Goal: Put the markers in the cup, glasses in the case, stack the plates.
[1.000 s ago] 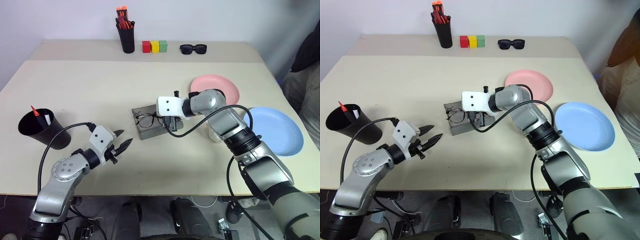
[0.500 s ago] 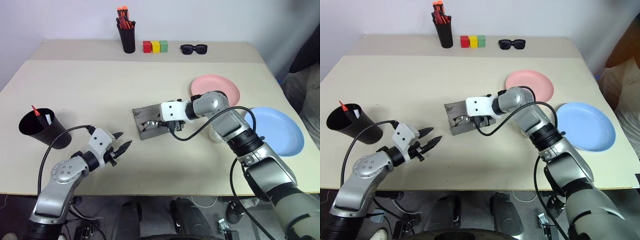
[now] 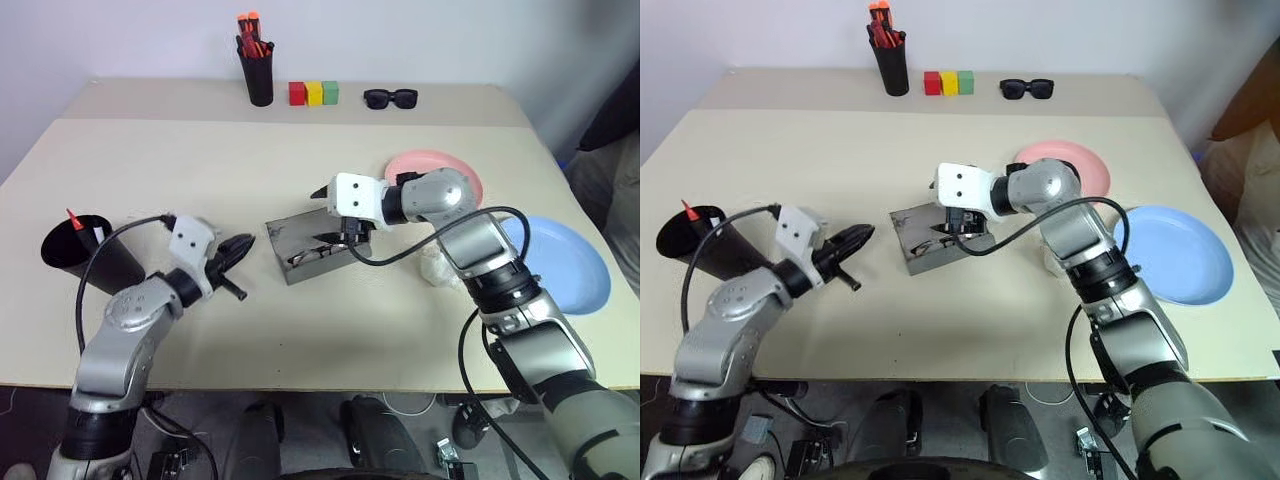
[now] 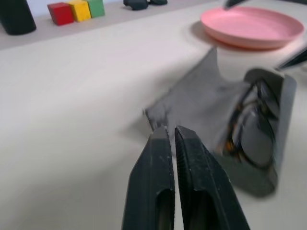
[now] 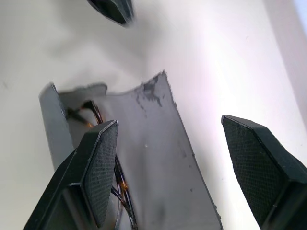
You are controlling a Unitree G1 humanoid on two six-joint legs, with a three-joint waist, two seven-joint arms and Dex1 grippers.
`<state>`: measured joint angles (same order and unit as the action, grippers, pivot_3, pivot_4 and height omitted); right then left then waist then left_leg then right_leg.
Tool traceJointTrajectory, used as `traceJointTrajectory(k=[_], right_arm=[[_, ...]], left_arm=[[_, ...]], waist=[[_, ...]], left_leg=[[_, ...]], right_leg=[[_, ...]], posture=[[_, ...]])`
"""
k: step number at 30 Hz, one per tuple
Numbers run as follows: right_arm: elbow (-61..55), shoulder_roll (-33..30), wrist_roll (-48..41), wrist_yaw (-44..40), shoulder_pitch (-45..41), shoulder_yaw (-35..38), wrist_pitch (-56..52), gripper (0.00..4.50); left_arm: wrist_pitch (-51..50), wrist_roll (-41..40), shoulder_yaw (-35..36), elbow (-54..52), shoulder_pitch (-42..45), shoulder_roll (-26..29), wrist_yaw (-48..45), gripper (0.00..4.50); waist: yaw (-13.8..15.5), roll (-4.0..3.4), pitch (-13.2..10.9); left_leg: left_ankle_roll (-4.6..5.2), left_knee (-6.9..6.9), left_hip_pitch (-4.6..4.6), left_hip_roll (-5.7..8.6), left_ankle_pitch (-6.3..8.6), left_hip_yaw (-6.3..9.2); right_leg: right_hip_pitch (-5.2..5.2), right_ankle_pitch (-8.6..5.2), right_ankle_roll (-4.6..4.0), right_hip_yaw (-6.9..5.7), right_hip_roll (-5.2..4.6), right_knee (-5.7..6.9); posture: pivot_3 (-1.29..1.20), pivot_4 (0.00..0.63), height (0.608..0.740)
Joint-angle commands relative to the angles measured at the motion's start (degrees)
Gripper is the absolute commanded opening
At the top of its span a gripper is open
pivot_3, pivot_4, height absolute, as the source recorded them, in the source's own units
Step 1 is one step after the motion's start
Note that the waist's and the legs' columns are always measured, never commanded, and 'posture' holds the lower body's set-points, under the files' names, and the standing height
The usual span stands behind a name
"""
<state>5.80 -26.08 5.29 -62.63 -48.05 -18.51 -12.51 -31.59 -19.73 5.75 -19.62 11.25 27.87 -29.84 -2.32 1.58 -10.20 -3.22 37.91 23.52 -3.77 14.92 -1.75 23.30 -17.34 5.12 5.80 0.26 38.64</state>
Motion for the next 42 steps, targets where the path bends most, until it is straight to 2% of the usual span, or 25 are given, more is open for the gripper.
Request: traceJointTrajectory(k=[1, 7, 11, 15, 19, 22, 29, 35, 42], right_arm=[[-9.43, -2.74, -4.09, 0.14, 4.94, 4.45, -2.79, 3.5], [-21.06, -8.15, -6.39, 1.65, 16.83, 7.09, -9.45, 3.5], [-28.35, -10.7, -7.91, 4.94, 25.74, 11.22, -14.57, 3.5], [-33.33, -9.95, -9.86, 10.24, 32.39, 16.27, -17.86, 3.5], [-34.29, -5.89, -11.94, 18.25, 34.46, 21.92, -22.31, 3.5], [-35.77, -4.85, -14.21, 20.46, 36.29, 24.43, -24.4, 3.5], [-35.62, -5.79, -14.71, 22.49, 38.2, 23.24, -23.14, 3.5], [-33.21, -6.19, -15.07, 23.32, 36.7, 22.44, -21.93, 3.5], [-30.04, -6.4, -15.06, 23.77, 34.7, 21.6, -20.03, 3.5]], left_arm=[[-5.96, -0.93, -0.46, 6.17, 9.72, -2.5, 3.38, 0.02], [-15.59, -0.76, -2.08, 22.83, 28.58, -6.38, 5.27, 0.02], [-16.61, 1.45, -4.49, 37.17, 39.25, -7.19, 3.83, 0.02], [-15.95, 3.15, -5.89, 52.14, 46.64, -8.48, 0.75, 0.02], [-13.77, 4.88, -9.05, 57.87, 48.8, -8.4, -6.06, 0.02], [-13.57, 5.45, -10.59, 58.17, 48.58, -7.6, -10.58, 0.02], [-13.34, 6.15, -12.08, 54.57, 46.69, -6.91, -16.01, 0.02], [-15.98, 4.21, -13.82, 39.44, 40.57, -5.4, -21.77, 0.02], [-17.66, 3.74, -19.05, 21.16, 31.0, -0.43, -25.21, 0.02]], waist=[[0.22, 0.01, -0.01], [0.42, 0.04, -0.02], [0.39, 0.05, -0.02], [-0.23, 0.05, -0.02], [-0.29, 0.05, -0.03], [-0.06, 0.06, -0.03], [-0.02, 0.06, -0.03], [-0.14, 0.05, -0.03], [-0.08, 0.04, -0.02]], left_leg=[[0.0, 0.01, 0.0, 0.01, 0.0, 0.03], [0.0, 0.05, 0.04, 0.04, 0.0, 0.07], [0.0, 0.03, 0.05, 0.05, 0.0, 0.13], [0.0, 0.02, 0.06, 0.08, 0.0, 0.11], [-0.01, -0.01, 0.05, 0.07, 0.0, 0.12], [-0.02, -0.03, 0.08, 0.07, -0.01, 0.12], [-0.02, -0.01, 0.15, 0.07, -0.01, 0.12], [-0.02, -0.03, 0.15, 0.06, -0.01, 0.13], [-0.02, -0.01, 0.14, 0.05, -0.01, 0.13]], right_leg=[[-0.03, 0.0, 0.0, -0.02, 0.0, -0.01], [-0.04, 0.01, 0.03, -0.02, 0.05, -0.04], [-0.03, 0.0, 0.04, -0.05, 0.1, -0.05], [-0.03, 0.0, 0.05, -0.02, 0.1, -0.08], [0.01, -0.01, 0.05, 0.0, 0.14, -0.07], [0.04, -0.01, 0.05, 0.0, 0.15, -0.06], [0.04, -0.01, 0.06, 0.0, 0.13, -0.12], [0.05, -0.02, 0.06, 0.0, 0.13, -0.12], [0.03, -0.02, 0.06, 0.01, 0.12, -0.11]], posture=[[0.0, 0.15, 0.74], [0.0, 0.15, 0.74], [0.0, 0.15, 0.74], [0.0, 0.15, 0.74], [0.0, 0.15, 0.74], [0.0, 0.15, 0.74], [0.0, 0.15, 0.74], [0.0, 0.15, 0.74], [0.0, 0.15, 0.74]])
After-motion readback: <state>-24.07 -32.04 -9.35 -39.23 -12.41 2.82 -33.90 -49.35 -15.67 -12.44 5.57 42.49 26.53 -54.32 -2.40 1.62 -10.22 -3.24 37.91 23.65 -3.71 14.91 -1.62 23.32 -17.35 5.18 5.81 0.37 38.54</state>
